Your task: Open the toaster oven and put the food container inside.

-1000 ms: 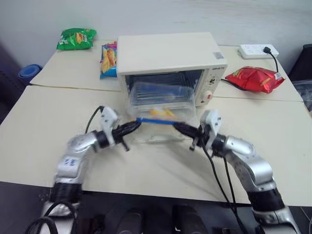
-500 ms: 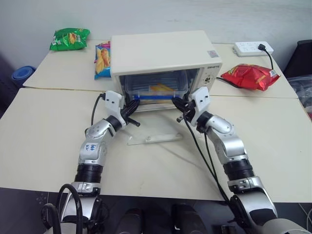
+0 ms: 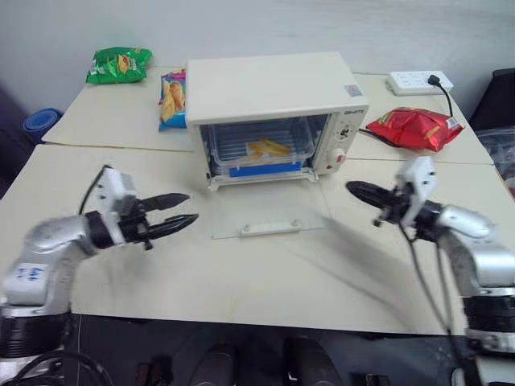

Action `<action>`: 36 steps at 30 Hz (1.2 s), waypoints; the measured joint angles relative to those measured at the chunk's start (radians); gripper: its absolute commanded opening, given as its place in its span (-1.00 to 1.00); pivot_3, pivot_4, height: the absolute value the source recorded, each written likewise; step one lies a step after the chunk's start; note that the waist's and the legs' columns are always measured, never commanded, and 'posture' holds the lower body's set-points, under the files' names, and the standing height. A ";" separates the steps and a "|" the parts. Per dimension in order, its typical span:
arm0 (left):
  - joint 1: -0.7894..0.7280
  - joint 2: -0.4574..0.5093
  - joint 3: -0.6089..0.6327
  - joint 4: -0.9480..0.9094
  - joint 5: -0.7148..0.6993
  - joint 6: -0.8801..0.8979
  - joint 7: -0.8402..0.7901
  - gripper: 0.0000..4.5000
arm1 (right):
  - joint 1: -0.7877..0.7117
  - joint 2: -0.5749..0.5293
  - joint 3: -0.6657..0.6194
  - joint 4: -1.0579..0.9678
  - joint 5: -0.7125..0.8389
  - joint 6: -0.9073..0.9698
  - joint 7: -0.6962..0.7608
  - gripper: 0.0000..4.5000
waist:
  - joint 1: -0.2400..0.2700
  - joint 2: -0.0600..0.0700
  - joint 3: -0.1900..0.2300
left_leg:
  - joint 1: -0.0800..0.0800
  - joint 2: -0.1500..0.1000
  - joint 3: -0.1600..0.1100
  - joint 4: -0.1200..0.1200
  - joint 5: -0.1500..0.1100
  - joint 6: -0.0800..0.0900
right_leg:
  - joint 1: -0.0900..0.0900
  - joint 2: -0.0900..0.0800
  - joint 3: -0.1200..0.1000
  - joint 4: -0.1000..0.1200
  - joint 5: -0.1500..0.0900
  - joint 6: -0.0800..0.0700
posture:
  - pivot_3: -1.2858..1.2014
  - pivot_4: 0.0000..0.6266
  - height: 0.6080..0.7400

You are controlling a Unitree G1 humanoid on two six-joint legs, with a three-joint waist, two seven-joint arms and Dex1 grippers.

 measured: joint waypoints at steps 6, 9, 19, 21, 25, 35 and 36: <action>0.036 0.036 0.034 0.053 -0.055 0.001 -0.173 0.99 | -0.121 0.032 0.092 0.457 -0.124 -0.252 0.171 -1.00 | -0.020 0.002 0.001 | -0.001 0.001 0.001 -0.001 0.000 0.000 | -0.002 0.001 0.000 0.001 0.000 0.000 | 0.03 -0.52 1.00; 0.005 0.009 0.015 0.062 -0.054 -0.013 -0.170 0.99 | -0.146 0.076 0.114 0.523 -0.117 -0.289 0.294 -1.00 | -0.020 0.002 0.001 | -0.002 0.001 0.001 0.000 0.000 0.000 | -0.002 0.001 -0.001 0.001 0.000 0.000 | 0.03 -0.52 1.00; 0.092 -0.019 0.064 0.043 -0.039 -0.028 -0.089 0.99 | -0.164 0.257 0.060 0.289 0.064 -0.073 0.256 -1.00 | -0.017 0.002 0.001 | -0.003 0.002 0.000 0.001 0.000 -0.001 | -0.003 0.001 -0.001 0.006 0.000 0.000 | 0.03 -0.52 1.00; 0.108 -0.019 0.070 0.047 -0.027 -0.048 -0.084 0.99 | -0.179 0.269 0.036 0.247 0.098 -0.036 0.224 -1.00 | -0.016 0.002 0.001 | -0.003 0.001 0.000 0.001 0.000 -0.001 | -0.003 0.001 -0.001 0.005 0.000 0.000 | 0.03 -0.52 1.00; 0.127 -0.026 0.101 0.080 0.015 -0.125 -0.054 0.99 | -0.237 0.298 -0.030 0.154 0.215 0.094 0.126 -1.00 | -0.015 0.003 0.002 | -0.003 0.001 0.000 0.001 0.000 -0.001 | -0.003 0.000 -0.001 0.006 0.000 0.000 | 0.03 -0.52 1.00; 0.232 -0.068 0.051 0.120 0.182 -0.366 -0.043 1.00 | 0.164 0.135 -0.001 -0.267 0.128 -0.023 0.192 -0.01 | 0.013 0.002 0.001 | -0.004 0.000 -0.001 0.000 -0.002 0.001 | -0.001 0.000 -0.001 -0.002 0.000 0.000 | 0.03 -0.52 1.00; 0.232 -0.078 0.044 0.121 0.191 -0.374 -0.037 1.00 | 0.203 0.127 -0.001 -0.271 0.095 -0.076 0.201 0.16 | 0.012 0.002 0.001 | -0.003 -0.001 0.000 0.001 -0.002 0.002 | -0.001 0.000 0.001 -0.001 0.000 0.000 | 0.03 -0.52 1.00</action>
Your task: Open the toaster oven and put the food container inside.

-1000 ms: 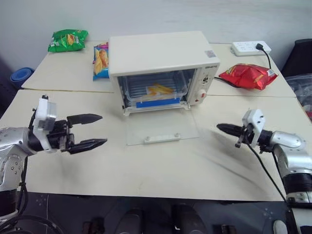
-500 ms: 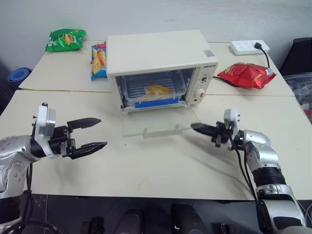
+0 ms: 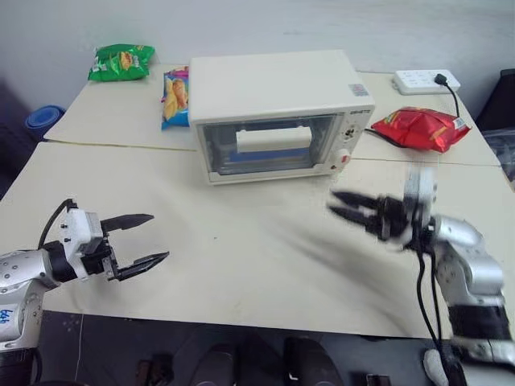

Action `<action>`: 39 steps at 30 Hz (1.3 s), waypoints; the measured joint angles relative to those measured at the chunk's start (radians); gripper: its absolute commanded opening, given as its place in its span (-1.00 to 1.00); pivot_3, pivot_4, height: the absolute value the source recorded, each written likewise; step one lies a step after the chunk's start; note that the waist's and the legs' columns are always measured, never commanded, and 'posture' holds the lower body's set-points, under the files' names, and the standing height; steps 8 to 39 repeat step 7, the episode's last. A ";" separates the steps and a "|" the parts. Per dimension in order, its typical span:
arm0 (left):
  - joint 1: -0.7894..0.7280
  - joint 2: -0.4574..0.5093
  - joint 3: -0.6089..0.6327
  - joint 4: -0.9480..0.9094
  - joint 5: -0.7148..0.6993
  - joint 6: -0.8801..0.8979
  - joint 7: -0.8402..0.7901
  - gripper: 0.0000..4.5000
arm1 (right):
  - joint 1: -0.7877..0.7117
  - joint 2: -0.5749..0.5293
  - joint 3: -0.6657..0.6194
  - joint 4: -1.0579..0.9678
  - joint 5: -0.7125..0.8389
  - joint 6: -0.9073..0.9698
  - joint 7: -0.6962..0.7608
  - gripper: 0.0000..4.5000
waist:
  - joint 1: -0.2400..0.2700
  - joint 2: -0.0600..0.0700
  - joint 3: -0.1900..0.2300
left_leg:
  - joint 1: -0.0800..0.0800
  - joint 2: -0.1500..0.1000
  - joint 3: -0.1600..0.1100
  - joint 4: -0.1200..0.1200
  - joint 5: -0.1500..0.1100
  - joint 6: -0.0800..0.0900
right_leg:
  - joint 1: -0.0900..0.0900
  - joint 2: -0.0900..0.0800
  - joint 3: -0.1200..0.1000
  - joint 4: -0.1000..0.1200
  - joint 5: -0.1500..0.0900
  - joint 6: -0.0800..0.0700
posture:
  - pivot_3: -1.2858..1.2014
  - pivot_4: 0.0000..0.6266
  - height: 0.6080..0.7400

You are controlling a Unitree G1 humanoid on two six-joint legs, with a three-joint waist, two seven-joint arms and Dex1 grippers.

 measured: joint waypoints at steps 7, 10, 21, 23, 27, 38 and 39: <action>0.005 -0.034 -0.041 0.001 0.024 -0.044 0.027 1.00 | 0.157 -0.027 -0.003 0.007 -0.091 -0.168 -0.001 0.97 | -0.008 0.000 0.000 | 0.003 0.001 0.001 -0.001 0.000 0.000 | 0.000 0.001 0.001 0.001 0.000 0.000 | 0.03 -0.52 1.00; 0.005 -0.034 -0.041 0.001 0.024 -0.044 0.027 1.00 | 0.157 -0.027 -0.003 0.007 -0.091 -0.168 -0.001 0.97 | -0.008 0.000 0.000 | 0.003 0.001 0.001 -0.001 0.000 0.000 | 0.000 0.001 0.001 0.001 0.000 0.000 | 0.03 -0.52 1.00; 0.005 -0.034 -0.041 0.001 0.024 -0.044 0.027 1.00 | 0.157 -0.027 -0.003 0.007 -0.091 -0.168 -0.001 0.97 | -0.008 0.000 0.000 | 0.003 0.001 0.001 -0.001 0.000 0.000 | 0.000 0.001 0.001 0.001 0.000 0.000 | 0.03 -0.52 1.00; 0.005 -0.034 -0.041 0.001 0.024 -0.044 0.027 1.00 | 0.157 -0.027 -0.003 0.007 -0.091 -0.168 -0.001 0.97 | -0.008 0.000 0.000 | 0.003 0.001 0.001 -0.001 0.000 0.000 | 0.000 0.001 0.001 0.001 0.000 0.000 | 0.03 -0.52 1.00; 0.005 -0.034 -0.041 0.001 0.024 -0.044 0.027 1.00 | 0.157 -0.027 -0.003 0.007 -0.091 -0.168 -0.001 0.97 | -0.008 0.000 0.000 | 0.003 0.001 0.001 -0.001 0.000 0.000 | 0.000 0.001 0.001 0.001 0.000 0.000 | 0.03 -0.52 1.00; 0.005 -0.034 -0.041 0.001 0.024 -0.044 0.027 1.00 | 0.157 -0.027 -0.003 0.007 -0.091 -0.168 -0.001 0.97 | -0.008 0.000 0.000 | 0.003 0.001 0.001 -0.001 0.000 0.000 | 0.000 0.001 0.001 0.001 0.000 0.000 | 0.03 -0.52 1.00; 0.005 -0.034 -0.041 0.001 0.024 -0.044 0.027 1.00 | 0.157 -0.027 -0.003 0.007 -0.091 -0.168 -0.001 0.97 | -0.008 0.000 0.000 | 0.003 0.001 0.001 -0.001 0.000 0.000 | 0.000 0.001 0.001 0.001 0.000 0.000 | 0.03 -0.52 1.00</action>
